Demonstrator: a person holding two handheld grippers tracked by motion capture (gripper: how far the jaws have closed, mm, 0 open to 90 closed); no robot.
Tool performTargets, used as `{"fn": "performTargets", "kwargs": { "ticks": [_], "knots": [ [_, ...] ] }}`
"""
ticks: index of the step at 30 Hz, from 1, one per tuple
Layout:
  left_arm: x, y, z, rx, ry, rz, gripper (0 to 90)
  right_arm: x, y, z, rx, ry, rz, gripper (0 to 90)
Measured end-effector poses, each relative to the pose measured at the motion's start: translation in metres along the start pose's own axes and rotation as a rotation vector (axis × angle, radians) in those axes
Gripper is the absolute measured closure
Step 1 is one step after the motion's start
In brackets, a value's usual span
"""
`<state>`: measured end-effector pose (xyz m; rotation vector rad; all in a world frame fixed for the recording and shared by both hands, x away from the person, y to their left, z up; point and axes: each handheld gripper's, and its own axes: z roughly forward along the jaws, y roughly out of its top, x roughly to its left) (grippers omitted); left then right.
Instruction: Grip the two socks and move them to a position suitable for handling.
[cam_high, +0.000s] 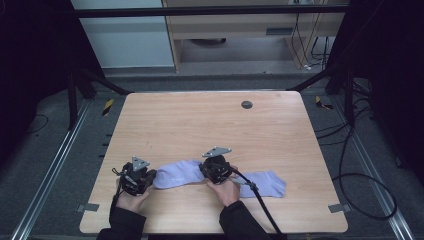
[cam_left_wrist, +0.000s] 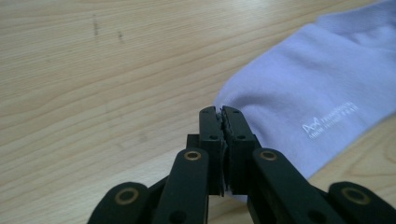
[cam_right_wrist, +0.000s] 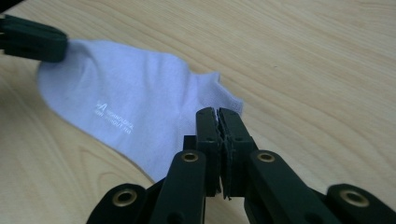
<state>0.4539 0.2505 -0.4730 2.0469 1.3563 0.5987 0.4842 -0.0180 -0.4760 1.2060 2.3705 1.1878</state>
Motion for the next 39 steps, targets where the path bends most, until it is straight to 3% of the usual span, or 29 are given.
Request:
{"fn": "performTargets", "kwargs": {
  "ticks": [1,6,8,9,12,15,18,22,23,27,28,29,30,32,39],
  "knots": [
    [0.003,0.0,0.004,0.009,0.012,-0.003,87.4,0.003,-0.004,0.002,0.012,0.022,0.013,87.5],
    [0.005,0.0,0.008,0.023,0.024,0.005,87.0,0.007,-0.014,0.008,0.037,0.027,0.023,86.9],
    [0.004,0.0,0.008,0.021,0.035,0.015,82.6,0.007,-0.017,0.01,0.042,0.025,0.026,83.9],
    [0.005,-0.001,0.007,0.01,0.044,0.015,78.2,0.007,-0.017,0.009,0.038,0.015,0.02,78.9],
    [0.006,-0.001,0.005,-0.007,0.053,0.016,70.4,0.006,-0.016,0.004,0.013,0.012,0.012,75.7],
    [0.008,-0.001,-0.001,-0.038,0.049,0.002,67.2,0.001,-0.014,-0.007,-0.032,-0.004,0.008,71.3],
    [0.006,0.002,-0.012,-0.091,0.025,-0.012,61.5,-0.012,-0.014,-0.027,-0.065,-0.016,0.018,65.1],
    [0.001,0.005,-0.017,-0.117,-0.001,-0.019,56.3,-0.024,-0.018,-0.042,-0.076,-0.029,0.032,59.3],
    [-0.004,0.007,-0.019,-0.127,-0.025,-0.02,55.5,-0.034,-0.021,-0.052,-0.083,-0.05,0.026,55.9],
    [-0.015,0.009,-0.023,-0.142,-0.054,-0.004,53.4,-0.056,-0.028,-0.07,-0.1,-0.089,0.041,52.2],
    [-0.015,0.009,-0.023,-0.142,-0.054,-0.004,52.8,-0.056,-0.028,-0.07,-0.1,-0.089,0.041,52.2],
    [-0.02,0.01,-0.024,-0.148,-0.068,0.006,51.9,-0.068,-0.032,-0.081,-0.102,-0.108,0.058,50.8],
    [-0.02,0.01,-0.024,-0.148,-0.068,0.006,51.1,-0.068,-0.032,-0.081,-0.102,-0.108,0.058,50.8],
    [-0.026,0.012,-0.023,-0.148,-0.084,0.012,50.2,-0.083,-0.037,-0.096,-0.102,-0.141,0.078,49.8],
    [-0.047,0.023,-0.025,-0.163,-0.121,0.063,48.6,-0.105,-0.052,-0.128,-0.097,-0.183,0.09,48.7]
  ]
}}
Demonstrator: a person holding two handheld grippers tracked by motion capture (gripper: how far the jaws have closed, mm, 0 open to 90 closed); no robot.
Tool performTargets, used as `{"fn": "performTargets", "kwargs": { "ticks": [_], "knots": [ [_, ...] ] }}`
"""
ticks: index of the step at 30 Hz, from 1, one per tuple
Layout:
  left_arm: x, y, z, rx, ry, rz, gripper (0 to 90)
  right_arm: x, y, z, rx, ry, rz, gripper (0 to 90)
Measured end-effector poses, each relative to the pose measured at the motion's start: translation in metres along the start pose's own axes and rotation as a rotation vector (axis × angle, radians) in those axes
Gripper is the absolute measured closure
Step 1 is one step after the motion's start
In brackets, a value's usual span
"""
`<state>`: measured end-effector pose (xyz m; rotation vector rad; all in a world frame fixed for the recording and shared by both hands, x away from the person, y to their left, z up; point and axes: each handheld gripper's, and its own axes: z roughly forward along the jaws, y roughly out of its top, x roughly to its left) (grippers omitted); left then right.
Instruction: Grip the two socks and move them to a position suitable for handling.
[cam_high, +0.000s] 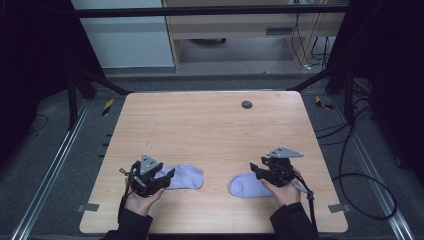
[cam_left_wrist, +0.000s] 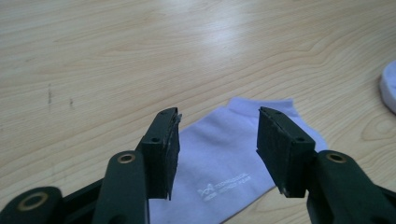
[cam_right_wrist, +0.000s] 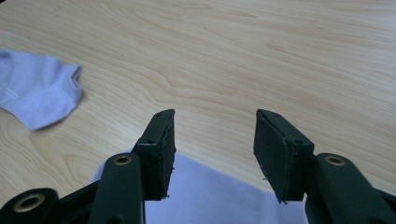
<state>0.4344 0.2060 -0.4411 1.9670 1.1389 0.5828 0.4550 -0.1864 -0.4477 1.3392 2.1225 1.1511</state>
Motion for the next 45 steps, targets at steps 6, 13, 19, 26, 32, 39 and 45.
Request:
{"fn": "performTargets", "kwargs": {
  "ticks": [6,13,19,26,32,39,45],
  "knots": [
    [-0.013,0.009,0.007,0.006,-0.017,0.019,46.4,-0.017,-0.013,-0.021,0.005,-0.016,-0.026,48.3],
    [-0.038,0.02,0.024,0.017,-0.054,0.051,45.6,-0.036,-0.028,-0.037,0.017,-0.036,-0.012,51.1],
    [-0.058,0.027,0.036,0.029,-0.085,0.078,45.6,-0.044,-0.038,-0.038,0.036,-0.047,0.011,54.1],
    [-0.086,0.033,0.056,0.049,-0.124,0.097,46.8,-0.05,-0.045,-0.032,0.095,-0.07,0.006,58.3],
    [-0.107,0.034,0.072,0.071,-0.146,0.114,47.1,-0.056,-0.052,-0.026,0.14,-0.074,0.01,62.6],
    [-0.132,0.032,0.088,0.096,-0.168,0.146,51.8,-0.054,-0.056,-0.021,0.183,-0.069,-0.012,65.2],
    [-0.145,0.026,0.103,0.153,-0.18,0.16,58.6,-0.052,-0.058,-0.016,0.217,-0.065,-0.032,70.5]
  ]
}}
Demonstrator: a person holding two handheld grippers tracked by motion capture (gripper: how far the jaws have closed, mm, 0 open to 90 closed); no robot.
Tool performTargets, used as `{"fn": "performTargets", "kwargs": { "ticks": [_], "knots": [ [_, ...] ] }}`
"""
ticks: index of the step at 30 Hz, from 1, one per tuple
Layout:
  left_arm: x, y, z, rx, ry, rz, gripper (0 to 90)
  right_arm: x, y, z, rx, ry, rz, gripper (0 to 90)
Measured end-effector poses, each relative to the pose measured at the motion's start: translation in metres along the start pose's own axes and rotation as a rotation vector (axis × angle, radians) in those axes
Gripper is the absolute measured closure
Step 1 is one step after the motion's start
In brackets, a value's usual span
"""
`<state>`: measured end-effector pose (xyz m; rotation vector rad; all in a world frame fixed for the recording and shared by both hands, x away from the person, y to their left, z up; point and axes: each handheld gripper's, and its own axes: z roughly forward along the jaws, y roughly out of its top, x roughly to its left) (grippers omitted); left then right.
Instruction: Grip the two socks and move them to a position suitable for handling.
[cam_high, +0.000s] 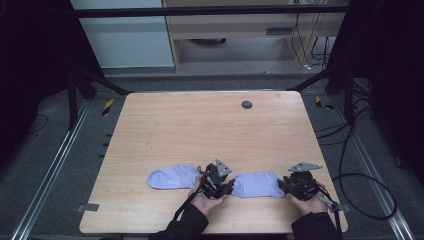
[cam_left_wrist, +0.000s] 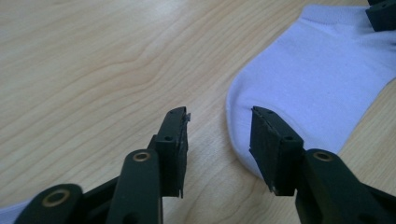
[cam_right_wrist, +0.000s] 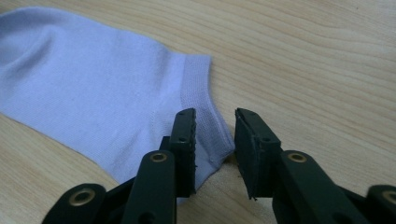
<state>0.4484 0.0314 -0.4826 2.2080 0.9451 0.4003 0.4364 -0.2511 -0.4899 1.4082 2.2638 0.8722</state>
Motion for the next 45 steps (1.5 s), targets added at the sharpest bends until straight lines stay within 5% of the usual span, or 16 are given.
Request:
{"fn": "performTargets", "kwargs": {
  "ticks": [14,27,37,45],
  "knots": [
    [-0.001,0.0,0.007,0.025,-0.039,-0.015,88.5,0.002,0.001,-0.003,0.016,0.008,-0.009,86.7],
    [0.017,-0.001,-0.035,-0.012,-0.05,-0.015,89.5,0.032,0.014,-0.037,-0.094,0.098,-0.039,86.8],
    [0.037,-0.025,-0.055,0.022,-0.044,-0.023,89.5,0.055,0.022,-0.033,-0.102,0.158,-0.07,86.8],
    [0.046,-0.044,-0.06,0.068,-0.047,-0.029,89.5,0.073,0.02,-0.019,-0.059,0.207,-0.086,86.7]
  ]
}}
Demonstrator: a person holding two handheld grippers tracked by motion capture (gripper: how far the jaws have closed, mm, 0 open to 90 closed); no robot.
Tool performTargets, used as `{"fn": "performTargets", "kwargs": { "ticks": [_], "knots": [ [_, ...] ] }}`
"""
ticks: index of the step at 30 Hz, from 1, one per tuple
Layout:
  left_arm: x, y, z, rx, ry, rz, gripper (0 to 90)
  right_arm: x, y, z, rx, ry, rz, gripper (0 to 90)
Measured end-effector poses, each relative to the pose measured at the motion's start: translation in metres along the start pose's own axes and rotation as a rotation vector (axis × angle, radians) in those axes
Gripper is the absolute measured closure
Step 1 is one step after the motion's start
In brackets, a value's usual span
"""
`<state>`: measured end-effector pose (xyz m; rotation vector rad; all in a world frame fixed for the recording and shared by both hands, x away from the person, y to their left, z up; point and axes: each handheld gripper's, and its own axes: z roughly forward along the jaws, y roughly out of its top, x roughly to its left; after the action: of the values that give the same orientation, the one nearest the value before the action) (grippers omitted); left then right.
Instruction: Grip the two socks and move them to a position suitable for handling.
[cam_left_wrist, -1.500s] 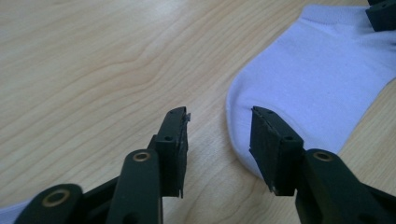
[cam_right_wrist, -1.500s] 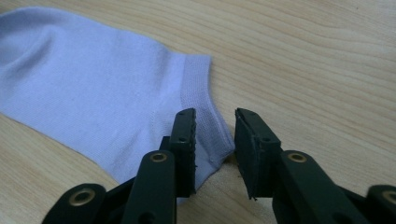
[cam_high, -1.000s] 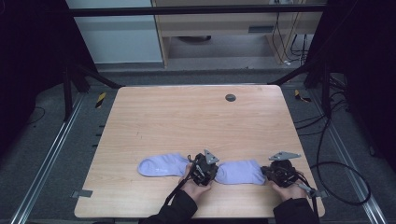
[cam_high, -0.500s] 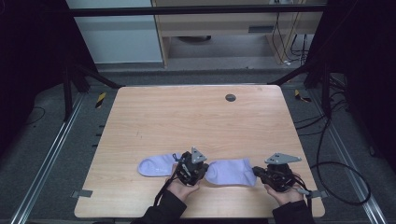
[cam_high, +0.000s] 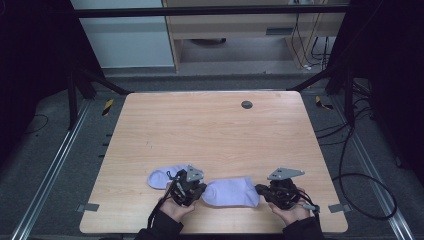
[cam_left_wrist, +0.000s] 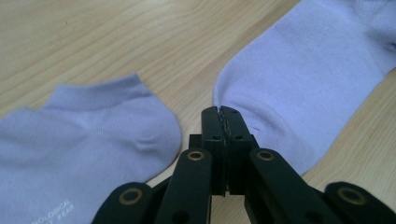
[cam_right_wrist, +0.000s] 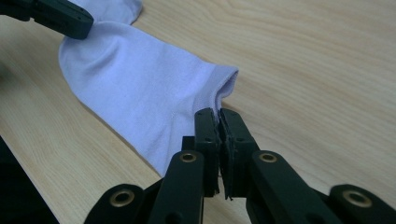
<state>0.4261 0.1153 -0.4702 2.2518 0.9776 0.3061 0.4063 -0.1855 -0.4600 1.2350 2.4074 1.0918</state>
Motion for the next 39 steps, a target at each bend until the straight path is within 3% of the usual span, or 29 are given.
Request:
{"fn": "performTargets", "kwargs": {
  "ticks": [12,19,24,27,35,39],
  "knots": [
    [0.0,-0.004,0.011,0.037,0.016,0.007,88.8,-0.002,-0.006,0.016,0.041,-0.009,-0.001,85.7],
    [0.001,-0.004,0.004,-0.001,0.035,0.003,74.5,-0.004,-0.005,0.014,0.011,-0.033,0.005,78.0],
    [0.005,-0.002,-0.01,-0.061,0.049,-0.001,65.5,-0.004,0.004,0.009,-0.057,-0.048,0.02,73.2],
    [0.015,-0.002,-0.021,-0.105,0.071,-0.008,60.2,-0.002,0.01,0.008,-0.1,-0.053,0.036,71.2],
    [0.04,-0.008,-0.041,-0.158,0.136,-0.044,51.8,0.006,0.031,0.014,-0.16,-0.059,0.026,65.9],
    [0.063,-0.018,-0.054,-0.183,0.182,-0.086,48.5,0.016,0.045,0.023,-0.179,-0.047,0.023,61.7]
  ]
}}
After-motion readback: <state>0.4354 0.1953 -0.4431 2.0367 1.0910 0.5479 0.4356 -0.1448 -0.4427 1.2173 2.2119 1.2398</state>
